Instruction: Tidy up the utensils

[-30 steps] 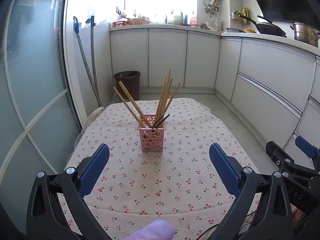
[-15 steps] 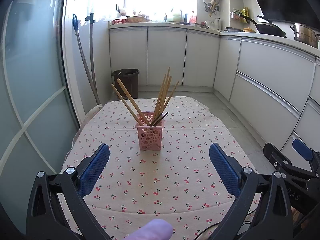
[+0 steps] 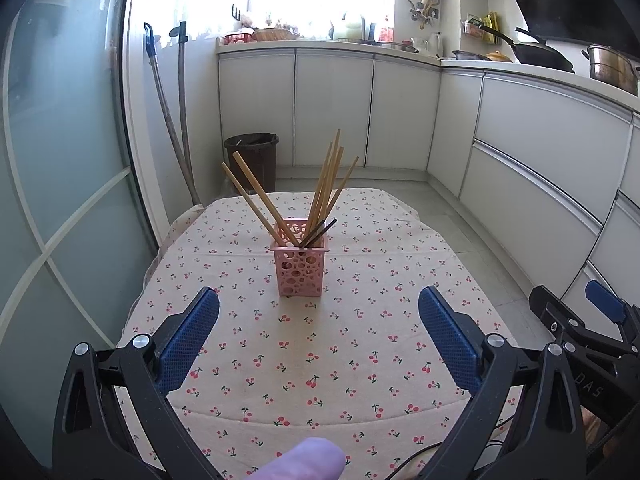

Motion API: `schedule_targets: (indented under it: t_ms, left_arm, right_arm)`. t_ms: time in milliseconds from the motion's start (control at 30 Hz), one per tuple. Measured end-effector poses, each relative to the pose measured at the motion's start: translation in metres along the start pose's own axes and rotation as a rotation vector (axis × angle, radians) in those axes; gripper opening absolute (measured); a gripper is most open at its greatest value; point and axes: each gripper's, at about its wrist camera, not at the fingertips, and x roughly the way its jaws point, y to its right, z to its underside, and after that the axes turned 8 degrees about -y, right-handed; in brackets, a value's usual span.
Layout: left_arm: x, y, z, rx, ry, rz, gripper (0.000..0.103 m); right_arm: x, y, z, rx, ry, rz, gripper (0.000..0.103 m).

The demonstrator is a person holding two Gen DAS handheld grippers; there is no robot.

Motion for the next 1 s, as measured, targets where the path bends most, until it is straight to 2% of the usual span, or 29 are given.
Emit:
schedule_targets:
  t_ms: [1000]
  left_arm:
    - [0.0047,-0.0004,0.0011,0.002,-0.019,-0.003,0.096]
  right_arm:
    - [0.0032,0.0045,-0.0002,0.004,-0.020,0.004,0.096]
